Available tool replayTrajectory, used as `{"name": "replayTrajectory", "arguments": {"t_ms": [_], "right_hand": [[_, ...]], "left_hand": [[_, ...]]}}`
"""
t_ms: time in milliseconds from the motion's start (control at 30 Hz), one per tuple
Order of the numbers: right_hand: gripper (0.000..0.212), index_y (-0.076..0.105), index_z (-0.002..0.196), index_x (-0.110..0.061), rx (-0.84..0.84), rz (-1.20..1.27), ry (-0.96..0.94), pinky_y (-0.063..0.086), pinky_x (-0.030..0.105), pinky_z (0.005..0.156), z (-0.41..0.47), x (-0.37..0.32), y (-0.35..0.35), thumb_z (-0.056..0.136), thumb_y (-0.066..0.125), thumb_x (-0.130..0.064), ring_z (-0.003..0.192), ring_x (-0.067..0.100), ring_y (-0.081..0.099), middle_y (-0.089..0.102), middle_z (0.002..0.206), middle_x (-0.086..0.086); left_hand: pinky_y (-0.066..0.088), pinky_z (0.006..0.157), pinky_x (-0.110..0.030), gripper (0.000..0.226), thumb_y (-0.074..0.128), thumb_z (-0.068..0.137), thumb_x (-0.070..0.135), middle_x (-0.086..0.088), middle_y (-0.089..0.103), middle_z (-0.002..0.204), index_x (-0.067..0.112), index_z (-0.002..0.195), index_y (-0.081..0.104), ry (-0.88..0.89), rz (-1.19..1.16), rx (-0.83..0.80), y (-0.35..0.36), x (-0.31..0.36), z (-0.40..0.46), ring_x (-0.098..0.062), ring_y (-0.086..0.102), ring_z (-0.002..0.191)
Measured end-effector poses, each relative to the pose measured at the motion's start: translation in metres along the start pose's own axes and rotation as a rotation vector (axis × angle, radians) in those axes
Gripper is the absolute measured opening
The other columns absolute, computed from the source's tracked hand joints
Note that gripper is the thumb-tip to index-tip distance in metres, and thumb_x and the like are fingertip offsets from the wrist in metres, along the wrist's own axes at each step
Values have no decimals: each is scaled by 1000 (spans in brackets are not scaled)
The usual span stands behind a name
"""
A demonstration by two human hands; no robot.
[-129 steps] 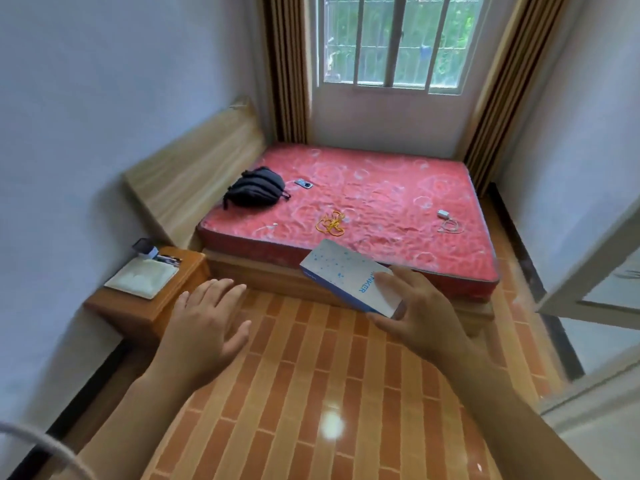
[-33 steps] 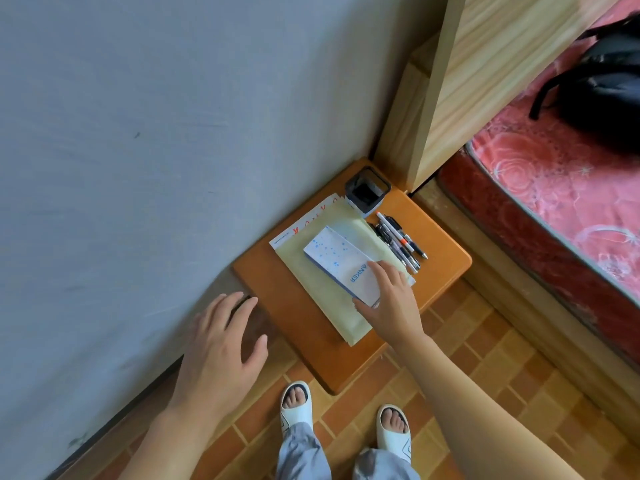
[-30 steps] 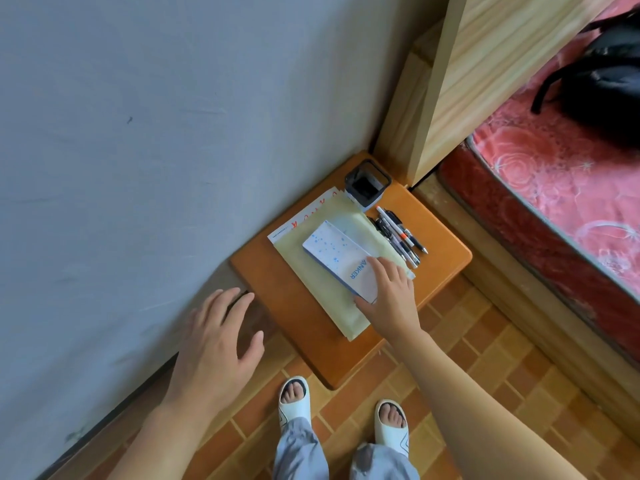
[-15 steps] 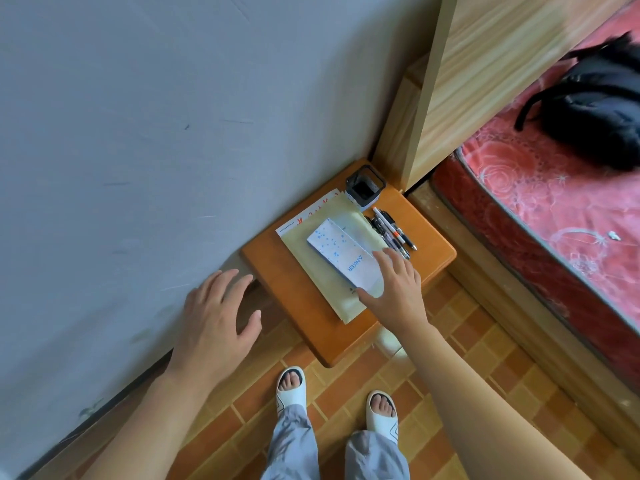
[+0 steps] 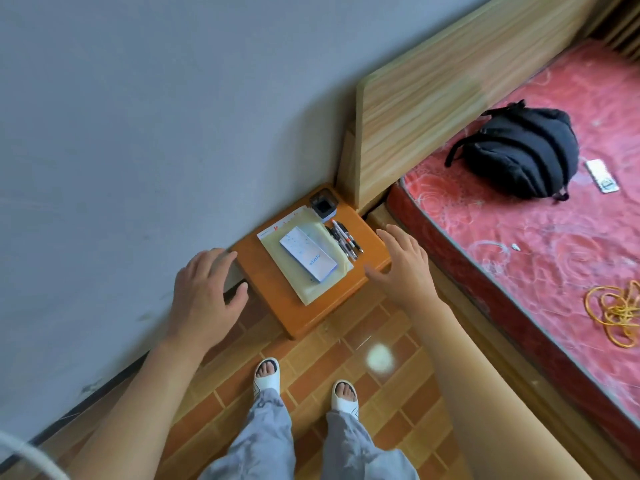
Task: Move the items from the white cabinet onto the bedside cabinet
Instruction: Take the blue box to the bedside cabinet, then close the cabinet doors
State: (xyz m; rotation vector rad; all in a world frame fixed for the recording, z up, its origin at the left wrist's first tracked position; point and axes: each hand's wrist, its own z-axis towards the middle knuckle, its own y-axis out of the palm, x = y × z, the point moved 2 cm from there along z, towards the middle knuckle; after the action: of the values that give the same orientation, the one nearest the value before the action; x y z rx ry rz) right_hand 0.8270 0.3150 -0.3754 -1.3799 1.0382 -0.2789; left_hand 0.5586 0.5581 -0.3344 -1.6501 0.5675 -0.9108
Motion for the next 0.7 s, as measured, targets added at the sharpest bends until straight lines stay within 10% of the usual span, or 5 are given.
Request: {"name": "replayTrajectory", "arguments": {"t_ms": [700], "right_hand": [[69, 42, 155, -26, 304, -35, 74, 21, 49, 125, -126, 55, -234, 95, 59, -54, 152, 22, 25, 33, 164, -3]], "left_hand": [[46, 105, -51, 64, 41, 92, 53, -12, 55, 142, 13, 139, 57, 367, -7, 239, -133, 211, 7, -32, 50, 133]]}}
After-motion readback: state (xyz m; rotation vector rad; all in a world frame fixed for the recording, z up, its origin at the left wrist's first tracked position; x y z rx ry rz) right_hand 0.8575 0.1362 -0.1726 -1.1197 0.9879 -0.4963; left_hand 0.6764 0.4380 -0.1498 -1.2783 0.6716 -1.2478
